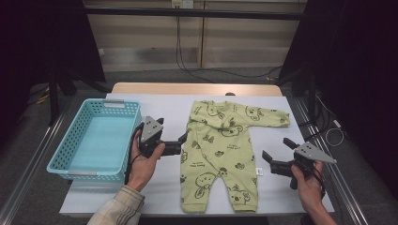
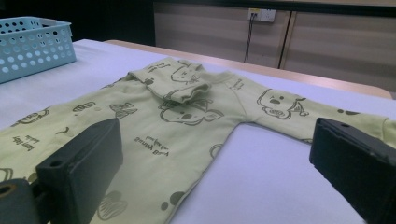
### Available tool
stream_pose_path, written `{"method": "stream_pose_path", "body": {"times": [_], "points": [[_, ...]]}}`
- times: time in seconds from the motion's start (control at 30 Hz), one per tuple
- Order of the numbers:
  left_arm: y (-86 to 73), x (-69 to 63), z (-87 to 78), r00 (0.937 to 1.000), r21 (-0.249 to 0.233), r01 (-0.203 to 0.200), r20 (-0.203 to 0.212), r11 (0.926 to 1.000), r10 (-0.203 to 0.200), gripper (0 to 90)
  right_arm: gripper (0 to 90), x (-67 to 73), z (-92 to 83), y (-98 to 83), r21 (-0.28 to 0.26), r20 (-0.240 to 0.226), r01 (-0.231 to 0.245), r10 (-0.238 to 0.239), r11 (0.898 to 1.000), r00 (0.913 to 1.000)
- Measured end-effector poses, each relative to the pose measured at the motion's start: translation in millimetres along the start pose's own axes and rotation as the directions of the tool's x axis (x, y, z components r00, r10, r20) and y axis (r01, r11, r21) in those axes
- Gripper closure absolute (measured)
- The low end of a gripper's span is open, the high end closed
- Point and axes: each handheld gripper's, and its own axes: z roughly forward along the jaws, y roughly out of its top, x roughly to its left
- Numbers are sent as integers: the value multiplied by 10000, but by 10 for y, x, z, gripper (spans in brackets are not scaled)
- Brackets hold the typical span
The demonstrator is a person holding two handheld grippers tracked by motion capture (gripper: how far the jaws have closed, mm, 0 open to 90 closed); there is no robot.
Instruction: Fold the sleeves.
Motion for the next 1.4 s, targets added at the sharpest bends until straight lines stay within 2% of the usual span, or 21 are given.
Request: {"method": "stream_pose_path", "body": {"times": [0.03, 0.1, 0.17, 0.23, 0.3, 0.33, 0.37, 0.5, 0.6, 0.67, 0.73, 0.8, 0.83, 0.97, 1.03, 1.07, 1.23, 1.4], "points": [[-11, 2, -29, 10000, 3, -41, -72, 10000, 41, 22, 18, -7, 1, 10, -44, 4, 16, -16, 10000, 10000], [-41, 21, -81, 9998, 300, -179, -40, 9994, 180, 20, 8, -38, 4, 24, -108, -18, 139, -139, 9998, 9999], [-71, 15, -110, 9997, 176, -14, -229, 9998, 18, 23, 0, -65, 3, 36, -194, -239, 61, -66, 9998, 9997], [-91, 29, -161, 9997, 174, -230, -66, 9996, 231, 21, 0, -105, 7, 56, -200, -213, 226, -230, 9995, 9995], [-97, 32, -203, 9993, 263, -211, -296, 9994, 219, 22, 0, -149, 13, 76, -245, -36, 276, -277, 9993, 9996], [-103, 22, -225, 9992, 145, -26, -406, 9999, 32, 24, 0, -170, 19, 89, -256, -5, 250, -251, 9994, 9997], [-103, 35, -264, 9991, 141, -106, -397, 9998, 111, 25, 0, -194, 25, 99, -270, -68, 256, -258, 9993, 9996], [-112, 22, -408, 9984, -99, 26, -569, 9999, -32, 26, 14, -285, 51, 145, -21, -80, 379, -379, 9993, 9992], [-146, 18, -525, 9952, -231, 529, -818, 9983, -546, 26, 21, -367, 88, 155, 206, -23, 204, -203, 9996, 9998], [-192, 18, -609, 9914, -252, 440, -1219, 9987, -467, 26, 47, -416, 114, 155, 219, 21, -9, 9, 9998, 10000], [-223, 28, -670, 9915, -334, 642, -1111, 9974, -676, 26, 52, -467, 142, 160, 279, 127, -118, 115, 9995, 9999], [-237, 34, -731, 9918, -396, 632, -1090, 9972, -672, 26, 52, -512, 166, 175, 350, 197, -139, 132, 9993, 9997], [-242, 48, -769, 9923, -312, 472, -1128, 9984, -504, 26, 52, -536, 177, 186, 357, 289, -132, 122, 9993, 9995], [-308, 107, -914, 9887, -374, 544, -1376, 9978, -591, 26, 46, -644, 221, 226, 418, 485, -253, 232, 9988, 9986], [-349, 130, -972, 9862, -484, 745, -1446, 9960, -808, 26, 38, -703, 253, 240, 598, 774, -256, 210, 9979, 9968], [-361, 139, -1002, 9853, -465, 693, -1530, 9965, -757, 26, 33, -737, 274, 242, 683, 927, -171, 107, 9975, 9956], [-412, 194, -1146, 9876, -498, 581, -1428, 9971, -647, 26, 33, -889, 382, 235, 1100, 992, -520, 411, 9926, 9942], [-498, 266, -1253, 9824, -458, 710, -1697, 9964, -778, 27, 41, -1048, 494, 225, 1712, 1207, -681, 476, 9829, 9915]]}}
